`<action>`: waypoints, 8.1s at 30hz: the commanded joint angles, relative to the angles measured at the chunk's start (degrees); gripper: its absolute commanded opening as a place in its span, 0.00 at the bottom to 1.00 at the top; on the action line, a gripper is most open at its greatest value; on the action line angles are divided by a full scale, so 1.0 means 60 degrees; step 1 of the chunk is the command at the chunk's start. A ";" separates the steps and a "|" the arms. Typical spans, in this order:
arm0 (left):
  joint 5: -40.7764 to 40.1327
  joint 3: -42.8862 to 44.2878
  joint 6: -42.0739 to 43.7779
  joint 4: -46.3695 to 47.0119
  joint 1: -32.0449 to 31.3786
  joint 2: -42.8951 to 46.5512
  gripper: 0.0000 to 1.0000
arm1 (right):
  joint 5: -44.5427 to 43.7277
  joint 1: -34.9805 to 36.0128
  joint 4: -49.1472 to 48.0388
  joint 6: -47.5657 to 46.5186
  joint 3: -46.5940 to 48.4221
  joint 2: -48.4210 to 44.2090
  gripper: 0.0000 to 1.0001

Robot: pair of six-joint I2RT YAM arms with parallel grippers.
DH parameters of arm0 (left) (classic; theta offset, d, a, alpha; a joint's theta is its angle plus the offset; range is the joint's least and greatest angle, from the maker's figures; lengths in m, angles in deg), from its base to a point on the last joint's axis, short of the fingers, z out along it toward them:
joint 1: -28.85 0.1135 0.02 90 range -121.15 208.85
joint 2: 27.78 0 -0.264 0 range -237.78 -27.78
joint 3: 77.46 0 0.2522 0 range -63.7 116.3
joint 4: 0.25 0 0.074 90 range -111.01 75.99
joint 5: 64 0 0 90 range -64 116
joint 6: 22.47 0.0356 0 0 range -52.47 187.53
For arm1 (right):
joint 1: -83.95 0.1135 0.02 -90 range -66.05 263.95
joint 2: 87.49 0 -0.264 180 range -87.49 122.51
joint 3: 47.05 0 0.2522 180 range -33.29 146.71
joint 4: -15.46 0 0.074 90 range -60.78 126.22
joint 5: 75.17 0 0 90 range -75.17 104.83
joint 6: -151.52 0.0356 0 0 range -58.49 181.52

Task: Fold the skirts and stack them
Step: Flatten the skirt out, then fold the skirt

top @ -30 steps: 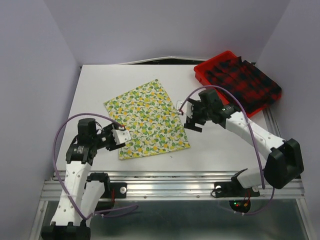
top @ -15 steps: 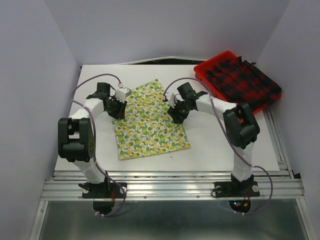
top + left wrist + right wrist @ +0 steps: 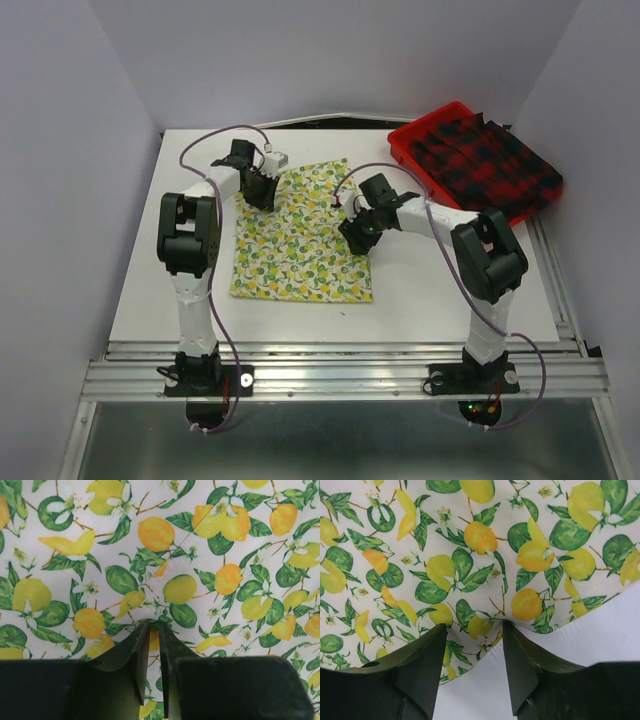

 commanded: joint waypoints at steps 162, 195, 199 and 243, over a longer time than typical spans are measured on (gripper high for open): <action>-0.2538 -0.5162 0.0428 0.2468 0.1646 0.6725 0.54 | -0.1706 -0.0034 0.1217 -0.0712 0.6916 0.2118 0.79; -0.1850 0.0803 -0.0920 -0.0127 0.1500 -0.0839 0.29 | 0.2506 -0.0210 0.1525 0.1610 0.2383 0.2108 0.02; -0.1703 0.3549 -0.0628 -0.0465 0.0886 -0.2002 0.36 | 0.4693 0.0505 0.0370 0.3504 0.0182 0.0657 0.25; -0.0413 -0.2277 -0.1550 0.1058 0.0328 0.3446 0.46 | 0.3378 0.0860 -0.5415 0.9008 -0.2451 0.1198 0.01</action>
